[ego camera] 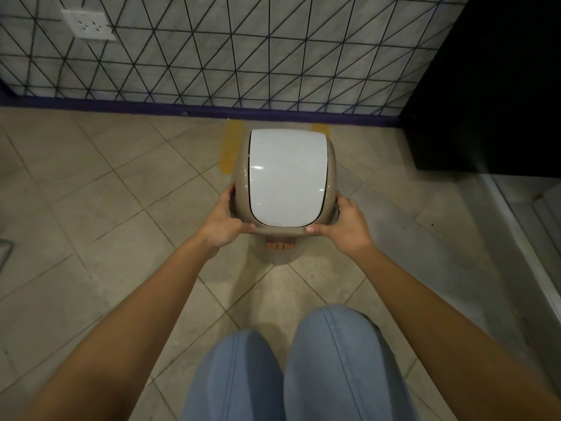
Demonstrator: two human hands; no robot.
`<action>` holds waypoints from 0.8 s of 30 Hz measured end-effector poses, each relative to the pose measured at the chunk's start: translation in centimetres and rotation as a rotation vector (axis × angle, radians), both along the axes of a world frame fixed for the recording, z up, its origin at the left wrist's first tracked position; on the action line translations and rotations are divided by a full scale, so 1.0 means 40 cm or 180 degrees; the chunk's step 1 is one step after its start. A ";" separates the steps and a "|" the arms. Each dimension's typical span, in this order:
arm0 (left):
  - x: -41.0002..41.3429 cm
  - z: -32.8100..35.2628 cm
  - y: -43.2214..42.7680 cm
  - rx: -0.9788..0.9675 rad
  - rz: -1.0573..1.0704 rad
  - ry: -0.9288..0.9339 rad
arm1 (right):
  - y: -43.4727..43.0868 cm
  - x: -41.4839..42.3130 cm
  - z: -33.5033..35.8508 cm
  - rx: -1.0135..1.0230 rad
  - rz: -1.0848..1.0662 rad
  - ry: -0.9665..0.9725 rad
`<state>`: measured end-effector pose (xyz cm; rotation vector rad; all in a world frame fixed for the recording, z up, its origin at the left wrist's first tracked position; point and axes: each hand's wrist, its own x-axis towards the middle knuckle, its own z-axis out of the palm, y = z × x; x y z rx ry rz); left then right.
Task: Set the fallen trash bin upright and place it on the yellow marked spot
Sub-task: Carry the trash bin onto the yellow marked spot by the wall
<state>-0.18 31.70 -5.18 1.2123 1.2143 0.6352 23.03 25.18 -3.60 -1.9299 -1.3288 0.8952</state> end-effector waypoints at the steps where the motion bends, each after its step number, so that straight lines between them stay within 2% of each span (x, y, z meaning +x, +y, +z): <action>1: 0.003 0.001 0.005 0.0010 0.0012 0.0010 | 0.006 0.003 -0.001 0.0019 -0.0003 0.0004; 12: 0.040 -0.010 0.042 0.0276 0.0348 0.0073 | 0.071 0.033 -0.011 0.0161 0.0025 0.0122; 24: 0.061 -0.017 0.087 0.0168 0.0361 -0.0119 | 0.142 0.072 -0.008 0.0120 0.0092 0.0301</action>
